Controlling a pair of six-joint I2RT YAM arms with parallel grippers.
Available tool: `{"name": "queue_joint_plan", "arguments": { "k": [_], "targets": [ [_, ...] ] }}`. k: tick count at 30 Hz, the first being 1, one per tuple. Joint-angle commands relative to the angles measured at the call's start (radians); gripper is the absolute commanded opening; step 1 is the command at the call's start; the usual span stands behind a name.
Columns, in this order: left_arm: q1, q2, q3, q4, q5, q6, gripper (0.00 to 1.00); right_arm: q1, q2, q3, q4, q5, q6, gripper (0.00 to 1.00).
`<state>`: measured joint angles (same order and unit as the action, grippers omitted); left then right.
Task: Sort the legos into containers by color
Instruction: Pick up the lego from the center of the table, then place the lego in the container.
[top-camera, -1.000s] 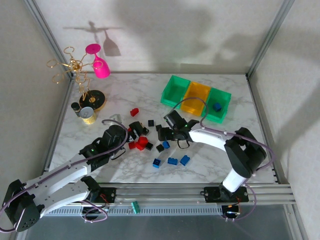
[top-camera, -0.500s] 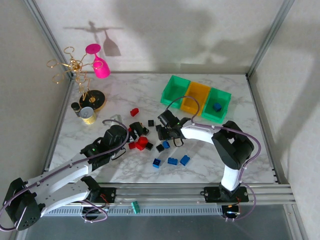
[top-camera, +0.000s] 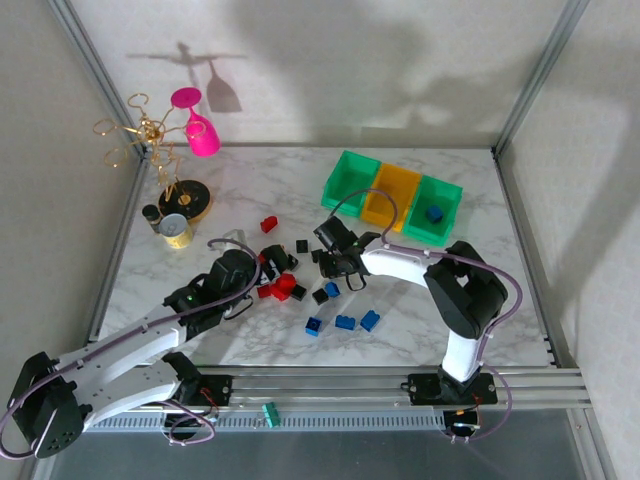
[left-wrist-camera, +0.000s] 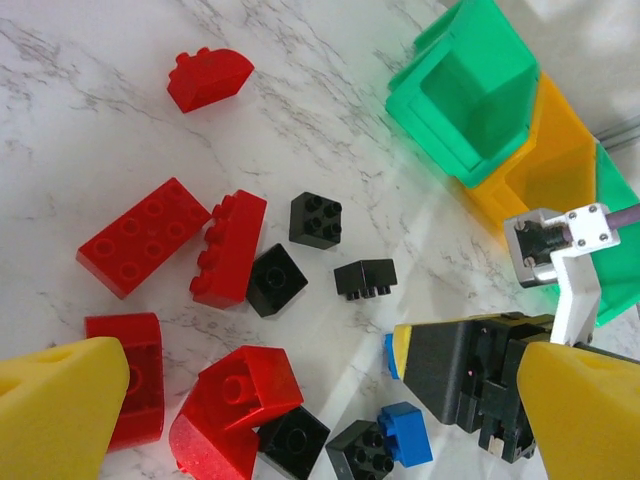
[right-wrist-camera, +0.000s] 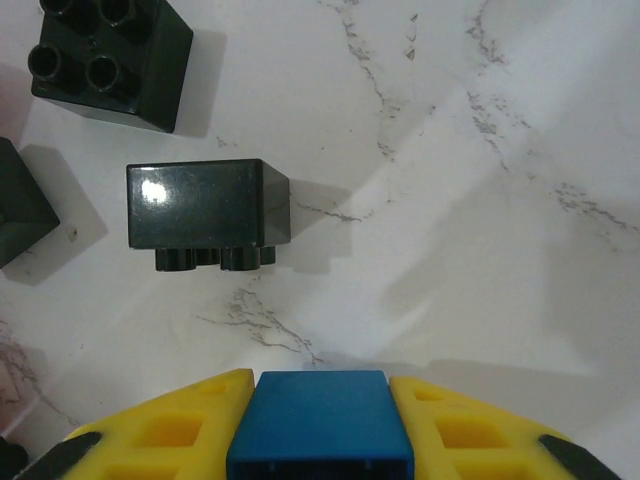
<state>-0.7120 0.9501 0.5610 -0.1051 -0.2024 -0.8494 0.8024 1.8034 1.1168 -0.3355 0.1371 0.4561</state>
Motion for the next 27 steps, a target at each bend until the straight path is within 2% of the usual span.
{"name": "queue_joint_plan", "arguments": {
  "k": [1,6,14,21,27],
  "targets": [
    [-0.007,0.017,0.036,0.014,0.028,0.007,1.0,-0.027,-0.066,0.02,-0.038,0.016,-0.004,0.29],
    [-0.008,0.052,0.068,0.047,0.066,0.023,1.0,-0.103,-0.147,0.006,-0.054,0.042,-0.002,0.29],
    [-0.018,0.124,0.114,0.114,0.112,0.048,1.0,-0.337,-0.232,0.011,-0.052,0.074,-0.012,0.29],
    [-0.023,0.216,0.159,0.173,0.142,0.062,1.0,-0.52,-0.228,0.04,0.005,0.096,-0.016,0.29],
    [-0.026,0.274,0.191,0.22,0.161,0.078,1.0,-0.627,-0.163,0.093,0.032,0.082,-0.033,0.29]
  ]
}}
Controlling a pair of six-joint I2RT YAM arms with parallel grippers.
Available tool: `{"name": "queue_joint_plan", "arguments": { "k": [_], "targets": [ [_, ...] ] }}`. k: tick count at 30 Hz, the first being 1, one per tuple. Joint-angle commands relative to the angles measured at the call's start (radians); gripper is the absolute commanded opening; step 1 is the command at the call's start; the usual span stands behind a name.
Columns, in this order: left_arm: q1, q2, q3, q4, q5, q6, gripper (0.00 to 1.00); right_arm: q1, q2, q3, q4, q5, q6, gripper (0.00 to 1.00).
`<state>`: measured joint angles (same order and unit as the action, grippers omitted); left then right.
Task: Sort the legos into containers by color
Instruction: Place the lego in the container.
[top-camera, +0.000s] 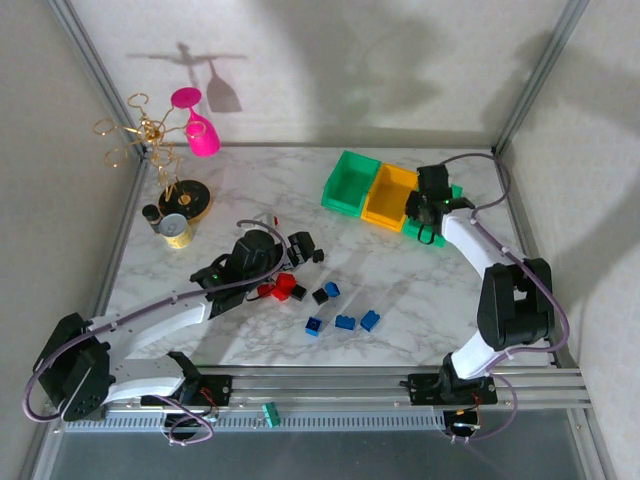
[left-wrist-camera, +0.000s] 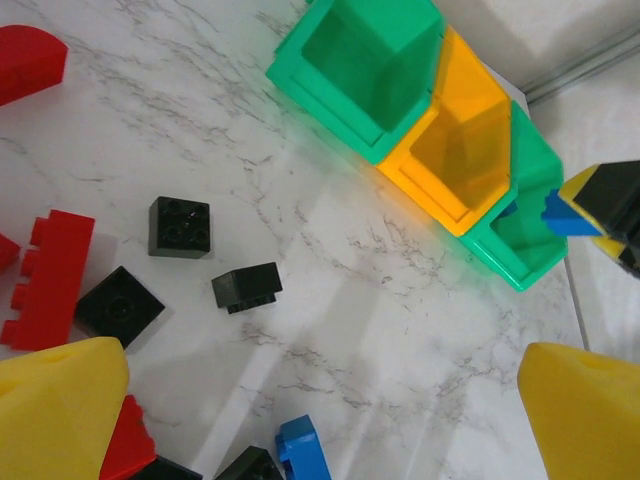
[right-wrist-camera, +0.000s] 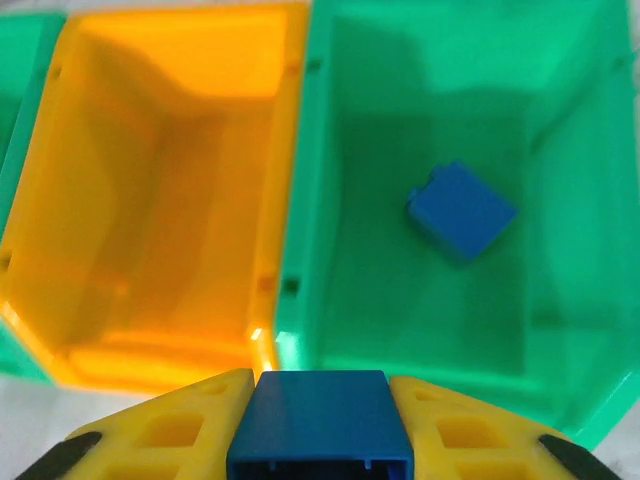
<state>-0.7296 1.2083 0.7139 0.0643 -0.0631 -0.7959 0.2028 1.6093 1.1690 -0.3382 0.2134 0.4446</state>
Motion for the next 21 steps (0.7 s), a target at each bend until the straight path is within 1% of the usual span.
{"name": "queue_joint_plan", "arguments": {
  "k": [1,8,11,16,21],
  "targets": [
    [-0.008,0.025,0.042,0.056,0.022,0.028,1.0,-0.037,0.037,0.044,0.045,0.006,-0.023,0.29],
    [-0.01,0.08,0.087,0.075,0.024,0.047,1.0,-0.098,0.148,0.11,0.057,-0.008,-0.048,0.3],
    [-0.009,0.1,0.1,0.084,0.029,0.049,1.0,-0.113,0.185,0.125,0.057,-0.003,-0.053,0.32],
    [-0.009,0.127,0.115,0.096,0.041,0.05,1.0,-0.124,0.233,0.146,0.055,-0.033,-0.072,0.38],
    [-0.011,0.138,0.13,0.09,0.049,0.056,1.0,-0.123,0.218,0.152,0.046,-0.035,-0.076,0.5]
  ]
}}
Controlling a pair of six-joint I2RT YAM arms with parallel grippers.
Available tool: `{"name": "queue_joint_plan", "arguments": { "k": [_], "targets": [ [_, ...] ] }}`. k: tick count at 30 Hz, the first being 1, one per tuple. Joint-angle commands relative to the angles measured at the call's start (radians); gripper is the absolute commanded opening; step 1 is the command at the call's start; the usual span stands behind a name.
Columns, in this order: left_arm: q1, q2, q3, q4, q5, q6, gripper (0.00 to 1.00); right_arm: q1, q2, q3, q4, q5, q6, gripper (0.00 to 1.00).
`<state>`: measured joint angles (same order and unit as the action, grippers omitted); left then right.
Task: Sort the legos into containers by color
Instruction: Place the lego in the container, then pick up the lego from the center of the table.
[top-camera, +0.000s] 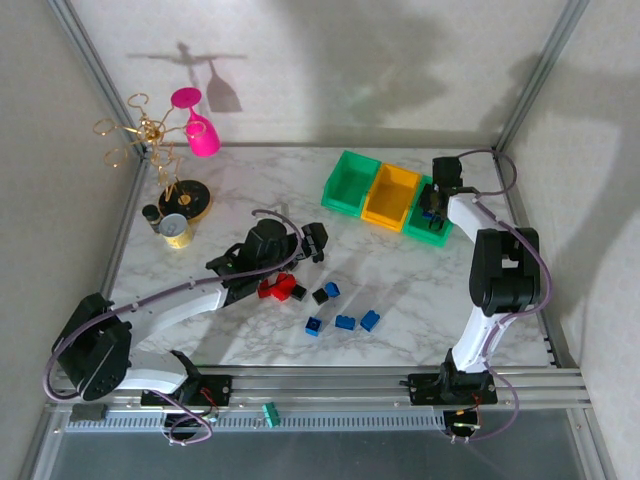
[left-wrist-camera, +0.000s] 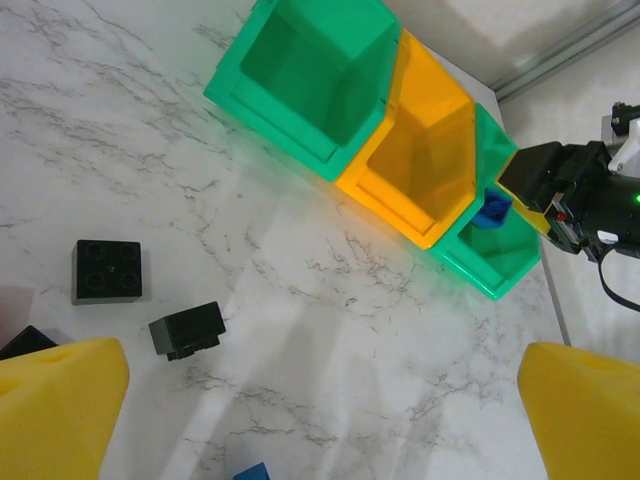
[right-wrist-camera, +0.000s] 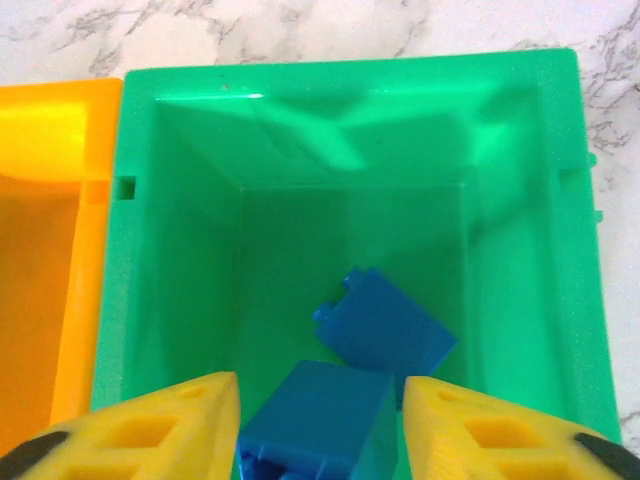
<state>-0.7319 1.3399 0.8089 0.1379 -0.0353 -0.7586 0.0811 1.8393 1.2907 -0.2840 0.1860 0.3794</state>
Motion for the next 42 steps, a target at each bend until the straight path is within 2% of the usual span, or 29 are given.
{"name": "queue_joint_plan", "arguments": {
  "k": [1,10,24,30,42],
  "targets": [
    [-0.009,0.006,0.036,0.016,0.021,0.02,1.0,-0.002,-0.023,0.029,-0.007,-0.01,-0.011,0.51],
    [-0.011,-0.038,0.033,0.002,0.022,0.022,1.0,0.018,-0.164,0.004,-0.032,-0.064,0.003,0.57],
    [-0.024,-0.186,-0.06,-0.078,0.022,0.006,1.0,0.174,-0.34,-0.168,-0.115,-0.123,-0.002,0.67],
    [-0.035,-0.267,-0.121,-0.14,0.019,-0.006,1.0,0.294,-0.397,-0.221,-0.171,-0.113,0.022,0.69],
    [-0.046,-0.446,-0.244,-0.274,-0.004,-0.039,1.0,0.608,-0.415,-0.317,-0.227,-0.087,0.149,0.73]
  ]
}}
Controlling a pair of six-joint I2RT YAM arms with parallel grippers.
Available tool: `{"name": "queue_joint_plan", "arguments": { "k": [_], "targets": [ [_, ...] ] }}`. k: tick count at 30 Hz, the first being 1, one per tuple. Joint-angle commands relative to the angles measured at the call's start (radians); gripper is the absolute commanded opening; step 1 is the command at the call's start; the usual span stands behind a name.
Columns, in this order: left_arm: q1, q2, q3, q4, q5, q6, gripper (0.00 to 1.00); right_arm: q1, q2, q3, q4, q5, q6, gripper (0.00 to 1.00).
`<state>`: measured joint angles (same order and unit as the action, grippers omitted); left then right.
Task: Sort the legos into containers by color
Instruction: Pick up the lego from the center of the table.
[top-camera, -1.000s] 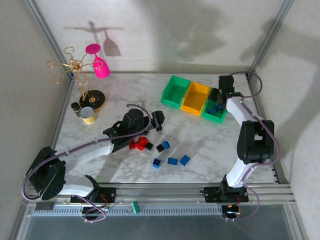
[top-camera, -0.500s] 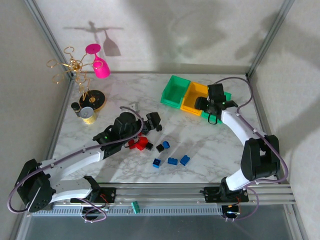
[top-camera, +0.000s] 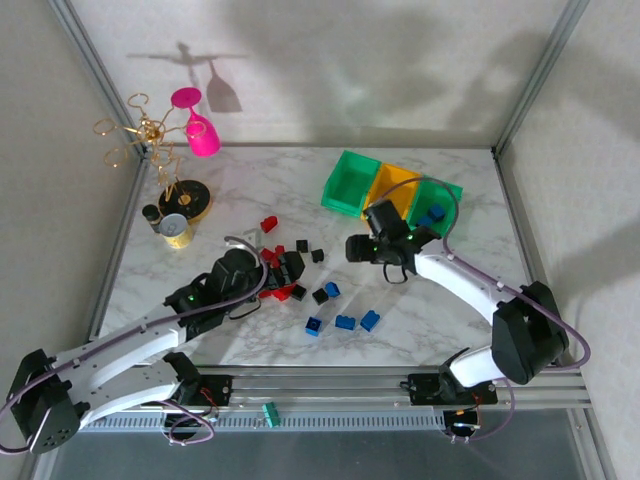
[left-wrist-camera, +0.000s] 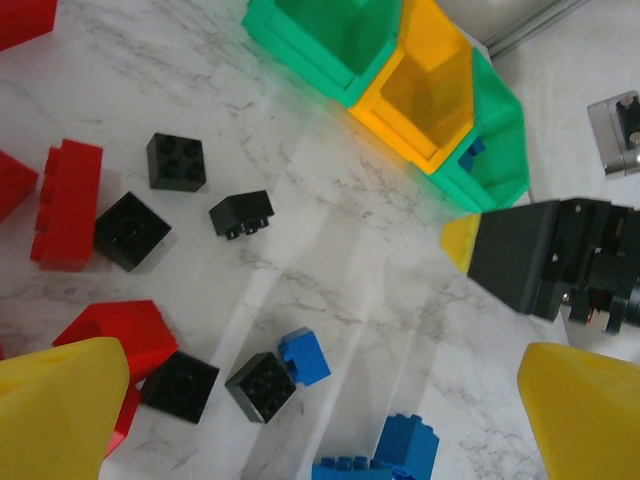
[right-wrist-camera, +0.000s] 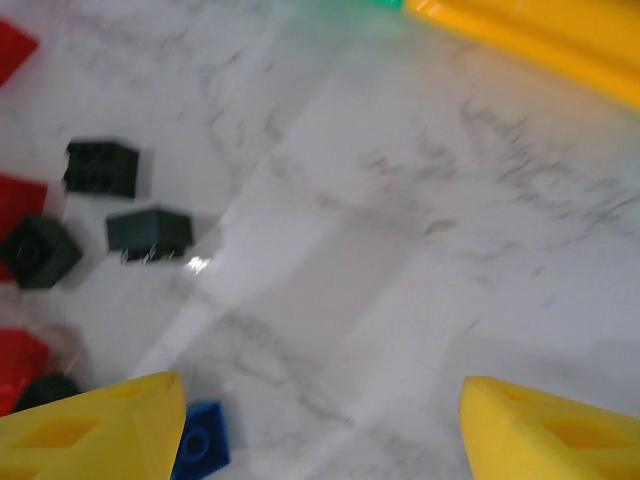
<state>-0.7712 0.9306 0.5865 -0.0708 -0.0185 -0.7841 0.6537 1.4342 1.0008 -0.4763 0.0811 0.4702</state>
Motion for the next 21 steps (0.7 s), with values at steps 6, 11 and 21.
{"name": "queue_joint_plan", "arguments": {
  "k": [6,11,21],
  "targets": [
    [-0.007,-0.087,-0.06,-0.102,-0.035,-0.042,1.0,0.173,0.031,-0.077,0.023,-0.005,0.103,0.74],
    [-0.007,-0.102,-0.076,-0.094,-0.042,-0.055,1.0,0.212,0.099,-0.092,0.096,-0.028,0.134,0.74],
    [-0.007,-0.077,-0.09,-0.055,-0.038,-0.055,1.0,0.227,0.239,-0.03,0.168,-0.005,0.165,0.64]
  ]
}}
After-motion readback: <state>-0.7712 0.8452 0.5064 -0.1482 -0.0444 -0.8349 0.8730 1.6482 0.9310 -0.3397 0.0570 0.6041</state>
